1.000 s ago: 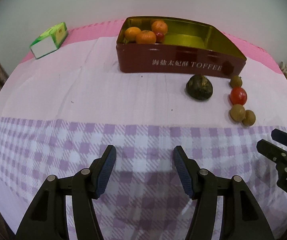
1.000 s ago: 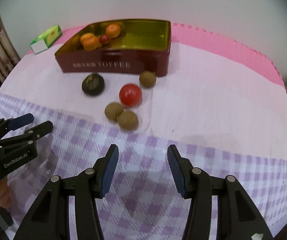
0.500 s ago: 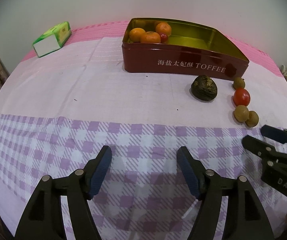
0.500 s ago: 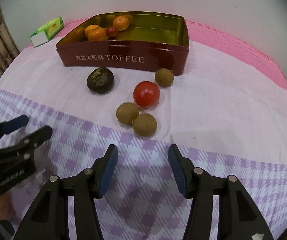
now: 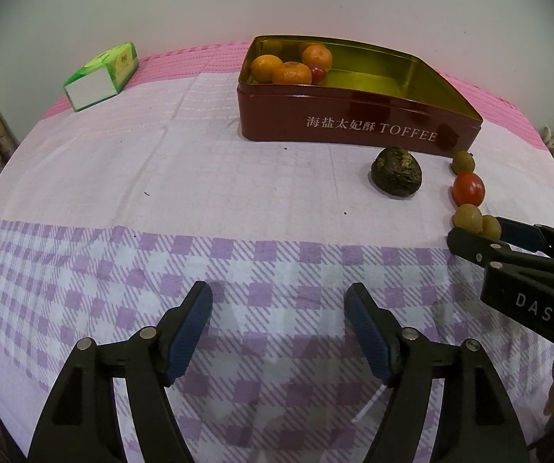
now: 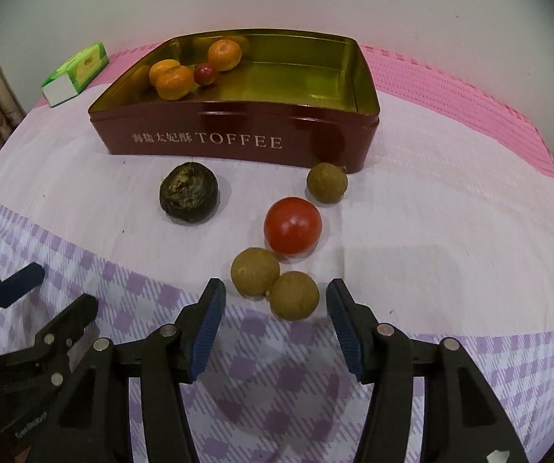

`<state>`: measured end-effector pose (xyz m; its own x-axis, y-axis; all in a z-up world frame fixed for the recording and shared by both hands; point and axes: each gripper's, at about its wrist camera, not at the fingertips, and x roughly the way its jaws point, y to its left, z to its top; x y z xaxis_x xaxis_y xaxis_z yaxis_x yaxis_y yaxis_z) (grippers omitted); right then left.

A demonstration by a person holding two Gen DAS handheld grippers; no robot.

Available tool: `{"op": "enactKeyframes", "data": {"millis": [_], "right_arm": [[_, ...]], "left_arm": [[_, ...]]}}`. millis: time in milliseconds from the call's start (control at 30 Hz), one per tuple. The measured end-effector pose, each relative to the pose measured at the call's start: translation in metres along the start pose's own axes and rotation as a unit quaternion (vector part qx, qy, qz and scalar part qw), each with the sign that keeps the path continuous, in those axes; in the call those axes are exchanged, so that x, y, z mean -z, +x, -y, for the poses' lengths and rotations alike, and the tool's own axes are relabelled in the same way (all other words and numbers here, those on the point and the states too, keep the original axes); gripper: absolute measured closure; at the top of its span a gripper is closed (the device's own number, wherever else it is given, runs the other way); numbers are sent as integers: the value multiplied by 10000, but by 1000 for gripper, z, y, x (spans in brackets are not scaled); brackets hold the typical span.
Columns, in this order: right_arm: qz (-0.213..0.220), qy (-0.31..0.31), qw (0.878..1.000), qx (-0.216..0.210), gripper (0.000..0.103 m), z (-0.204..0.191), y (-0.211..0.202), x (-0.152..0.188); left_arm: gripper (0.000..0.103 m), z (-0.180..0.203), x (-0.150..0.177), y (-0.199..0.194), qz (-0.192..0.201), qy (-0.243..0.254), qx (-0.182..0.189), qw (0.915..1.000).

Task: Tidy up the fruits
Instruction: 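Close the right tool on two small olive-brown fruits together, then move the left tool to the dark brown fruit and close on it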

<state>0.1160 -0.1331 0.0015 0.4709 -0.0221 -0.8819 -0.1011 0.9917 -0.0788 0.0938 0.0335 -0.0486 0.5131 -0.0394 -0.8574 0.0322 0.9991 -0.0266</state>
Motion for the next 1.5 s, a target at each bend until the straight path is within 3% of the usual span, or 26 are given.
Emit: {"op": "enactKeyframes", "data": {"millis": [167,633,900,1500], "right_arm": [[54,16,10000,0,63,2,-2,2],[115,225,9995,167,63,34,-8,16],[168,436,9986,244,64,61,-8,20],[382,544,9973,305,63,87,3,4]], "left_arm": [[28,-1,-1,0,-6,-3,-5,10000],[27,12,-8,5,-19,128,83,9999],[27,33,-28,18,-59,272,184,9994],[27,73,-66,42,-69,530,298,9981]]}}
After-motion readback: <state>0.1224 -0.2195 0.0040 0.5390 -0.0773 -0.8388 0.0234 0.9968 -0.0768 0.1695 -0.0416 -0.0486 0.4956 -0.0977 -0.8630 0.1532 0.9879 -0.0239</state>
